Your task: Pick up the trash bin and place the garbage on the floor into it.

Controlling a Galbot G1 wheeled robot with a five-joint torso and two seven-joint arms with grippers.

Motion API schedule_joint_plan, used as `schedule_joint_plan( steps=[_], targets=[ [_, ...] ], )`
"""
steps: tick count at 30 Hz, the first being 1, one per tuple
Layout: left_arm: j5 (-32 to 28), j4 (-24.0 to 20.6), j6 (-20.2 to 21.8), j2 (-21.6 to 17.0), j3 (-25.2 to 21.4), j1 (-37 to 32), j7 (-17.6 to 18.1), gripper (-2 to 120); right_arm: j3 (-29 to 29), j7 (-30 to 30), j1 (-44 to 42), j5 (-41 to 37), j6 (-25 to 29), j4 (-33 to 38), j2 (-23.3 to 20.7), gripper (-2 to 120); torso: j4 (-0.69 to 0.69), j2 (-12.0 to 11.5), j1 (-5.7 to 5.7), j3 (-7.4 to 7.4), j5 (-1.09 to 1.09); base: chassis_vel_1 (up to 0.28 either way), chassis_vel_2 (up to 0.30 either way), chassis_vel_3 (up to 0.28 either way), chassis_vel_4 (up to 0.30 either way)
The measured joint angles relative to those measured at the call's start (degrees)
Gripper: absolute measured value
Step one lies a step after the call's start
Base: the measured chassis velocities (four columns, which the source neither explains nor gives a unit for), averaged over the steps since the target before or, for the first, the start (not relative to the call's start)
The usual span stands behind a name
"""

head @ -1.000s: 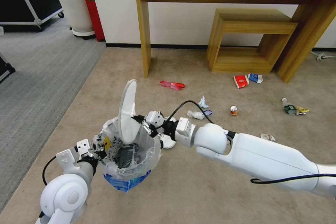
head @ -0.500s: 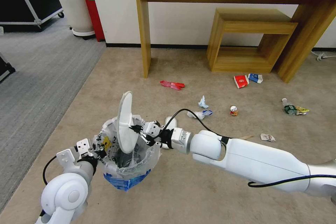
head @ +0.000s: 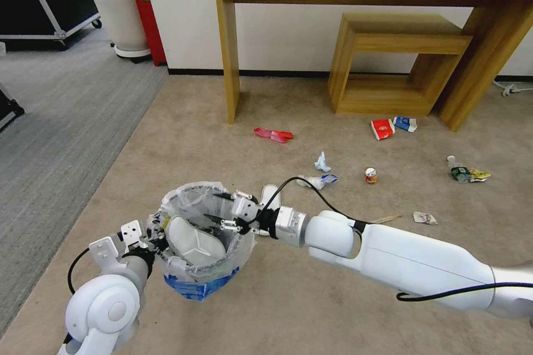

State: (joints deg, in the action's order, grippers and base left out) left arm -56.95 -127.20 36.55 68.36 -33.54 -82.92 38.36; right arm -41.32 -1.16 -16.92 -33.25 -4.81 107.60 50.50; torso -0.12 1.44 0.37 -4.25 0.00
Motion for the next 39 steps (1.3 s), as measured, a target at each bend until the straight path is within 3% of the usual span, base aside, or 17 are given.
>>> schedule_joint_plan(
  steps=[3,5,7,9,11,13,15,17,18,25,29,39],
  targets=[
    [0.3,-0.1,0.0,-0.1,-0.3,-0.5,-0.1,0,7.4,-4.1,-3.8,-8.2,-2.9,2.8,-0.8,87,0.0,0.0,0.0,0.0,0.0,0.0,0.0,0.0,0.0],
    [0.3,-0.1,0.0,-0.3,-0.4,-0.7,-0.1,0,9.7,-5.3,-5.2,-10.6,-3.6,3.5,-1.2,89,0.0,0.0,0.0,0.0,0.0,0.0,0.0,0.0,0.0],
    [0.4,-0.1,0.0,-0.6,-0.6,-0.9,-0.1,0,17.0,-9.0,-9.7,-16.6,-5.3,5.5,-2.8,99,0.01,0.0,0.0,0.0,0.01,0.0,0.0,0.0,0.0],
    [0.4,-0.1,0.0,-0.7,-0.7,-0.9,-0.1,0,18.7,-9.9,-10.9,-17.8,-5.7,6.1,-3.3,99,-0.01,0.0,0.0,0.01,0.01,0.0,0.0,0.0,0.0],
    [0.4,0.6,0.0,-1.1,-0.7,-0.9,-0.1,0,26.2,-12.8,-16.3,-20.8,-7.1,8.2,-5.6,100,-0.02,0.0,0.0,0.0,0.03,0.0,0.0,0.0,0.0],
    [0.4,0.8,0.0,-1.2,-0.8,-0.8,-0.1,0,28.4,-13.5,-17.8,-21.2,-7.3,8.7,-6.3,100,-0.02,0.0,0.0,0.01,0.01,0.0,0.0,0.0,0.0],
    [0.6,1.7,-0.1,-1.7,-1.0,-0.9,-0.1,0,35.0,-16.0,-22.5,-22.4,-8.5,10.2,-8.1,100,-0.01,0.0,0.0,0.0,0.02,0.0,0.0,0.0,0.0],
    [0.6,1.9,-0.1,-1.7,-1.0,-0.9,-0.1,0,36.0,-16.5,-23.1,-22.6,-8.7,10.4,-8.3,100,-0.01,0.0,0.0,0.0,0.02,0.0,0.0,0.0,0.0],
    [0.6,2.5,-0.1,-1.9,-1.2,-0.8,-0.1,0,39.8,-18.1,-25.9,-23.2,-9.3,11.1,-9.0,100,0.0,0.0,0.0,0.01,0.0,0.0,0.0,0.0,0.0],
    [0.4,3.5,-0.3,-2.1,-1.4,-0.9,-0.2,0,50.0,-23.4,-34.4,-24.8,-13.1,13.4,-10.0,100,-0.01,0.0,0.0,0.01,0.0,0.0,0.0,0.0,0.0],
    [0.4,4.0,-0.4,-2.9,-2.6,-1.8,-0.2,0,60.3,-27.1,-42.9,-24.1,-14.6,14.3,-8.7,100,-0.01,0.0,0.0,0.01,0.01,0.0,0.0,0.0,0.0],
    [0.0,4.1,-0.6,-3.9,-6.1,-3.5,-0.7,0,65.0,-26.6,-52.6,-18.5,-11.2,14.3,-3.1,100,-0.01,0.0,0.0,0.01,0.0,0.0,0.0,0.0,0.0]
  ],
)
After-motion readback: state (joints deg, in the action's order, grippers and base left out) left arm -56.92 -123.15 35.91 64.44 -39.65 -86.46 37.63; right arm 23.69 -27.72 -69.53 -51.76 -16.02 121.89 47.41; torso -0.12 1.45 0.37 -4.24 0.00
